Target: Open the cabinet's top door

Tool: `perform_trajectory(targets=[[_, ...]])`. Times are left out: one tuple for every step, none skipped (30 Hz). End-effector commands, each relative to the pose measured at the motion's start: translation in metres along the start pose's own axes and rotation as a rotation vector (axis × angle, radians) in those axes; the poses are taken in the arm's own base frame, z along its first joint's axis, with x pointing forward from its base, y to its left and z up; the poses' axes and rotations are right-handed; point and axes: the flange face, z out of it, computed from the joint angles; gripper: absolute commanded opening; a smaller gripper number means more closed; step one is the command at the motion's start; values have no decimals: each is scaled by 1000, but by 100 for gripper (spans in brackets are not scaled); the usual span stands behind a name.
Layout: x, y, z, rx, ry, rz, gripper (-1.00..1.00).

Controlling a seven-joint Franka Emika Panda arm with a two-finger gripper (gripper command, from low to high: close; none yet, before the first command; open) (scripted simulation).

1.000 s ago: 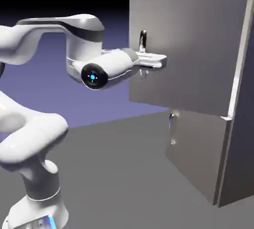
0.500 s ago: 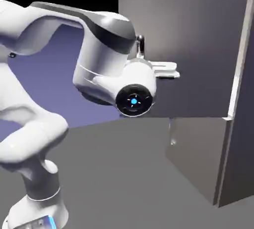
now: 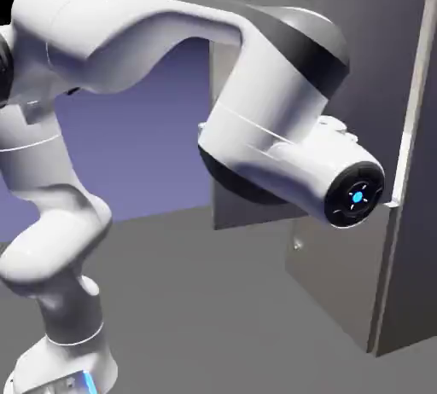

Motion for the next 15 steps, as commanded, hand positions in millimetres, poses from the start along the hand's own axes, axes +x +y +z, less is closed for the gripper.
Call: perform_trajectory(targets=[[0, 2, 1, 6, -1, -2, -100], [0, 3, 3, 11, -3, -3, -100], [0, 4, 4, 15, -7, -4, -100], [1, 5, 5, 18, -11, -5, -100], [2, 5, 6, 19, -16, -6, -100], [2, 5, 7, 18, -22, -7, -100], [3, 5, 7, 16, -29, -8, -100], [4, 4, 6, 12, -35, -8, -100], [5, 3, 5, 6, -41, -9, -100], [6, 2, 4, -3, -46, -9, -100], [7, -1, 1, -14, -49, -10, -100], [7, -3, -4, -27, -46, -10, -100], [5, -6, -9, -42, -36, -11, -100], [4, -8, -14, -54, -24, -11, -100], [2, -10, -19, -65, -11, -12, -100]])
